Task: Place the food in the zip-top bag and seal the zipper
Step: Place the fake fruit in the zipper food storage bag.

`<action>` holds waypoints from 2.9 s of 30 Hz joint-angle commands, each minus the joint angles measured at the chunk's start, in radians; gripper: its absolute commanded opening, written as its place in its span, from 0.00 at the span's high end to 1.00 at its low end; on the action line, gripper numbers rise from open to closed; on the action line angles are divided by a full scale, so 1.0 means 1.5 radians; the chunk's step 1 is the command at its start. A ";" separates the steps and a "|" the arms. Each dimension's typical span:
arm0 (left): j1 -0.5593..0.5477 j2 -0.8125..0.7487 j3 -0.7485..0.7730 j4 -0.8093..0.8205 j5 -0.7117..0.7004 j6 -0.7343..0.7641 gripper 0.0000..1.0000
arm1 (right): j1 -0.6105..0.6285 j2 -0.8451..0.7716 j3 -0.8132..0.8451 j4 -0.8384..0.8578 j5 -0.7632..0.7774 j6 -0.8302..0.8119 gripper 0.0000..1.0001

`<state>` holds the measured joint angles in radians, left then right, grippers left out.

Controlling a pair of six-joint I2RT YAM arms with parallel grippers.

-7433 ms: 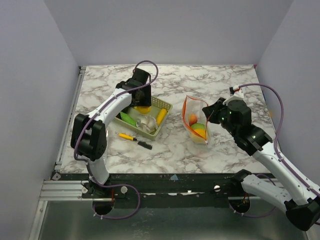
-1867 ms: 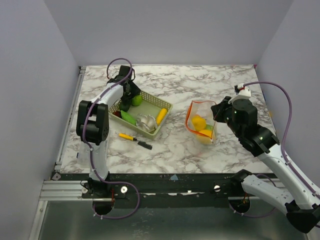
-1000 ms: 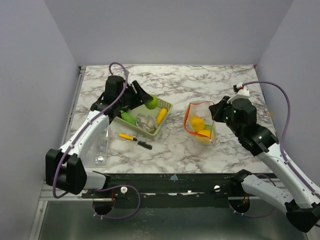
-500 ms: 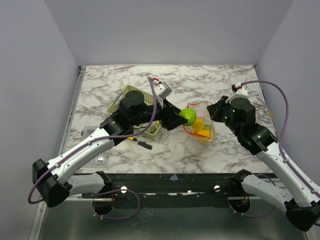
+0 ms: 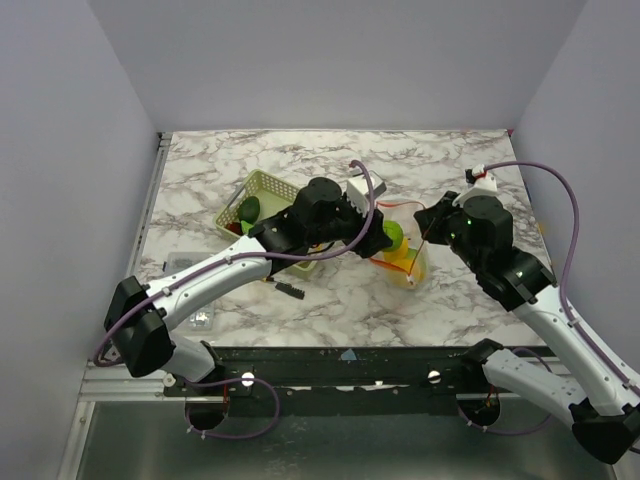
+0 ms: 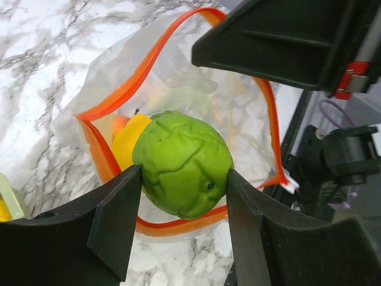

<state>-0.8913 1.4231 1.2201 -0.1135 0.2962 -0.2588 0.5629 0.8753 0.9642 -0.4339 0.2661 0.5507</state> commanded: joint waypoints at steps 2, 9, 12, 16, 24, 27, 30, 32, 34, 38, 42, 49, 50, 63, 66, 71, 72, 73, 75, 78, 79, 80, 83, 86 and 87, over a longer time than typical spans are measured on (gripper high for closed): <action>-0.021 0.023 0.022 0.007 -0.156 0.031 0.96 | 0.003 -0.022 0.014 0.022 -0.018 0.016 0.99; -0.023 0.060 0.035 0.021 -0.207 0.007 0.91 | 0.003 -0.017 0.011 0.027 -0.026 0.019 0.99; -0.023 0.072 0.060 0.018 -0.209 -0.012 0.90 | 0.002 -0.006 0.020 0.024 -0.029 0.024 0.99; -0.023 0.105 0.084 0.035 -0.208 -0.039 0.86 | 0.003 -0.003 0.021 0.024 -0.045 0.020 0.99; -0.024 0.156 0.065 0.110 -0.316 -0.166 0.84 | 0.003 -0.001 0.007 0.052 -0.079 0.059 0.99; -0.026 0.180 0.027 0.193 -0.353 -0.203 0.84 | 0.003 0.000 0.007 0.061 -0.104 0.067 0.99; -0.028 0.213 0.036 0.215 -0.388 -0.230 0.80 | 0.003 -0.007 -0.003 0.067 -0.105 0.081 0.99; -0.028 0.234 0.040 0.241 -0.397 -0.236 0.78 | 0.003 -0.006 -0.005 0.067 -0.123 0.084 0.99; -0.029 0.250 0.057 0.237 -0.413 -0.234 0.76 | 0.003 -0.009 -0.008 0.064 -0.138 0.084 0.99; -0.033 0.226 0.043 0.228 -0.408 -0.242 0.73 | 0.003 -0.029 -0.042 0.078 -0.141 0.098 0.99; -0.051 0.161 0.016 0.205 -0.402 -0.250 0.71 | 0.003 -0.036 -0.032 0.083 -0.150 0.095 0.99; -0.065 0.096 -0.005 0.143 -0.348 -0.309 0.64 | 0.002 -0.047 -0.038 0.096 -0.193 0.123 0.99; -0.067 0.096 -0.012 0.154 -0.346 -0.316 0.63 | 0.003 -0.049 -0.041 0.099 -0.201 0.128 0.99; -0.060 0.208 0.043 0.114 -0.403 -0.295 0.10 | 0.003 -0.048 -0.096 0.136 -0.212 0.161 0.99; -0.060 0.161 0.023 0.095 -0.382 -0.287 0.02 | 0.003 -0.051 -0.099 0.135 -0.194 0.153 0.99; -0.052 0.075 0.024 -0.006 -0.277 -0.247 0.01 | 0.002 -0.066 -0.102 0.109 -0.146 0.134 0.99; -0.049 0.065 0.039 -0.049 -0.263 -0.239 0.01 | 0.002 -0.069 -0.101 0.102 -0.137 0.127 0.99; -0.045 0.056 0.050 -0.073 -0.241 -0.223 0.01 | 0.003 -0.070 -0.098 0.091 -0.129 0.119 0.99; -0.038 0.039 0.075 -0.143 -0.206 -0.204 0.03 | 0.002 -0.073 -0.090 0.075 -0.115 0.105 0.99; -0.021 0.018 0.097 -0.179 -0.109 -0.182 0.07 | 0.003 -0.068 -0.078 0.066 -0.112 0.083 0.99; -0.016 0.016 0.105 -0.187 -0.074 -0.179 0.10 | 0.003 -0.062 -0.072 0.062 -0.113 0.079 0.99; -0.013 0.017 0.121 -0.196 -0.052 -0.178 0.14 | 0.003 -0.055 -0.065 0.058 -0.117 0.076 0.99; -0.009 0.018 0.145 -0.203 0.001 -0.183 0.25 | 0.003 -0.046 -0.058 0.055 -0.128 0.073 0.99; -0.007 0.007 0.150 -0.179 0.041 -0.194 0.36 | 0.003 -0.044 -0.060 0.065 -0.139 0.076 0.99; -0.007 0.002 0.155 -0.186 0.038 -0.192 0.39 | 0.002 -0.042 -0.055 0.062 -0.143 0.077 0.99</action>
<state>-0.9043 1.4532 1.4319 -0.3511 0.2131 -0.5556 0.5701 0.8097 0.8333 -0.3443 0.0540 0.6861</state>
